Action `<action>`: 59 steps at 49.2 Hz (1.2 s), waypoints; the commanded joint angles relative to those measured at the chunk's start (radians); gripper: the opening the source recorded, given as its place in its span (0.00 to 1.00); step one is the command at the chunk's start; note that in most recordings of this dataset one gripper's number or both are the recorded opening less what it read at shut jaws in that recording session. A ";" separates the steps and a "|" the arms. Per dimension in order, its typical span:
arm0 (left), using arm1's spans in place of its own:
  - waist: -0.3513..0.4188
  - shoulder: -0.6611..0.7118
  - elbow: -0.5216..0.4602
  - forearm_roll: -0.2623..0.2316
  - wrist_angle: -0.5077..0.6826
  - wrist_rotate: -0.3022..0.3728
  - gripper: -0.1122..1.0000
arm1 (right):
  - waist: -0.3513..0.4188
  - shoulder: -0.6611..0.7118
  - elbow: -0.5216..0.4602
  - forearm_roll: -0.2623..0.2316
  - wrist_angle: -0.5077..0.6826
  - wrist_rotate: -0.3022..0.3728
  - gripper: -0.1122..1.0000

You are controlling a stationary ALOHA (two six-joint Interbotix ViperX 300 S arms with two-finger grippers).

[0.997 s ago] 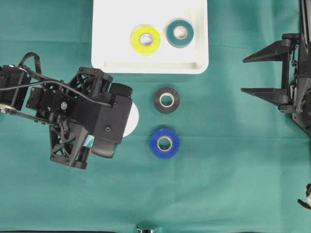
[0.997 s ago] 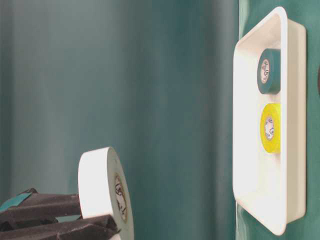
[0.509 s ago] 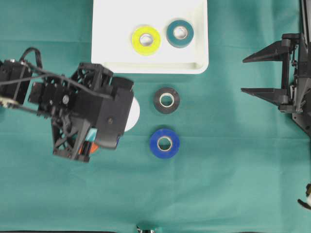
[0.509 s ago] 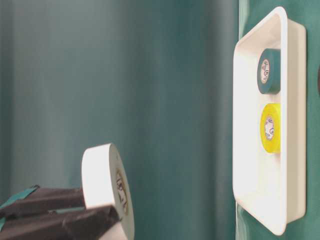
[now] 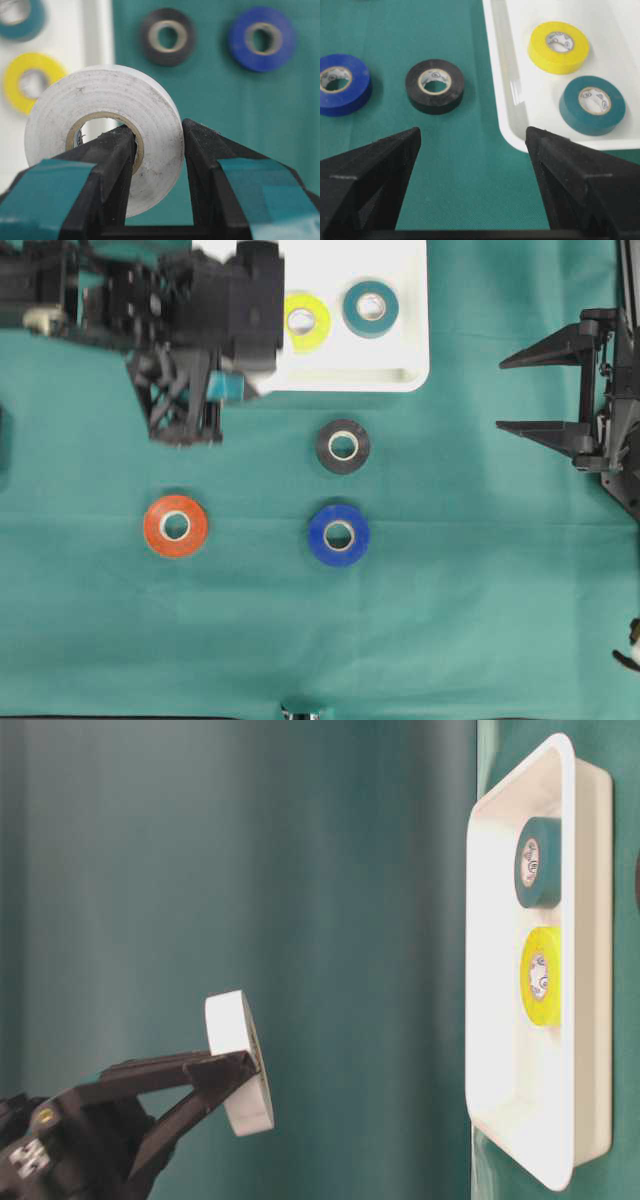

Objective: Pick up the tape from a random location and place it into the white case.
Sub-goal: 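Carry the white tape up to the tray's left end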

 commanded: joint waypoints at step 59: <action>0.160 -0.011 -0.011 0.002 -0.064 0.040 0.33 | -0.002 0.008 -0.018 -0.008 0.003 -0.002 0.86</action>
